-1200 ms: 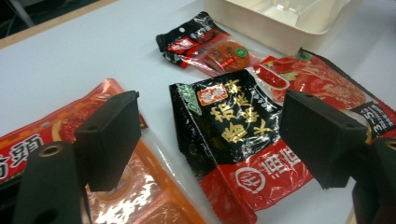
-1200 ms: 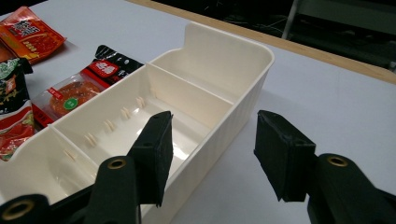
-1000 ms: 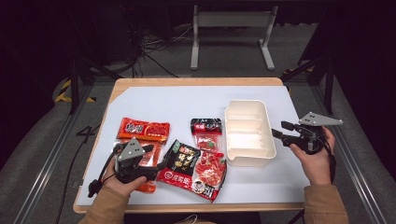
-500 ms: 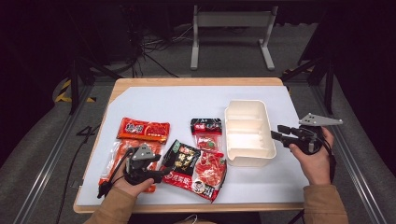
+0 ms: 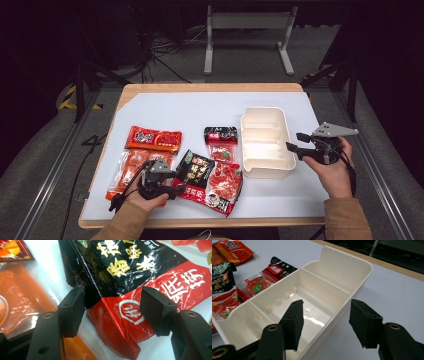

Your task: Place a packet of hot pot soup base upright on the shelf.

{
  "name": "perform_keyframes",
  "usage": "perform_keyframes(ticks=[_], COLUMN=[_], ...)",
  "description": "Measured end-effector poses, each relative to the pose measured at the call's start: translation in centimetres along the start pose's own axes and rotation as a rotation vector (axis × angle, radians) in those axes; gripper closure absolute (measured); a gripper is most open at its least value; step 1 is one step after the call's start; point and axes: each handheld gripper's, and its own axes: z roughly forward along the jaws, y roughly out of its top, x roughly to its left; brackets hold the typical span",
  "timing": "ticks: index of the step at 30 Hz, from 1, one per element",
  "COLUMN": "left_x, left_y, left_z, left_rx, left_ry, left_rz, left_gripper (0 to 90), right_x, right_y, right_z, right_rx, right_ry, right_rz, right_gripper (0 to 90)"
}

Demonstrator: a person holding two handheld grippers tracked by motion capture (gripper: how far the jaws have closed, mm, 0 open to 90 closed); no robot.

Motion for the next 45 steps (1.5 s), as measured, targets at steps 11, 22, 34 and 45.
perform_keyframes(ticks=[11,22,34,45], left_x=[0.7,0.6,0.2,-0.4], left_y=[-0.3,-0.1,0.8,3.3], left_z=[0.4,-0.1,-1.9,-4.6], left_rx=[0.009,-0.005,-0.111,-0.219], left_ry=[-0.113,-0.078,-0.069,-0.020], left_rz=[-0.120,-0.143,-0.186,-0.105], left_gripper=[57.2,80.7,87.7,88.2], right_x=[0.3,0.8,1.2,1.6], right_y=[0.0,-0.1,0.3,0.6], right_z=[-0.1,0.3,0.0,-0.3], right_rx=[-0.037,-0.049,-0.039,-0.035], right_ry=[-0.012,0.073,0.073,0.054], right_rz=[-0.047,-0.018,-0.055,-0.069], right_gripper=[51.7,64.9,68.8,72.6])
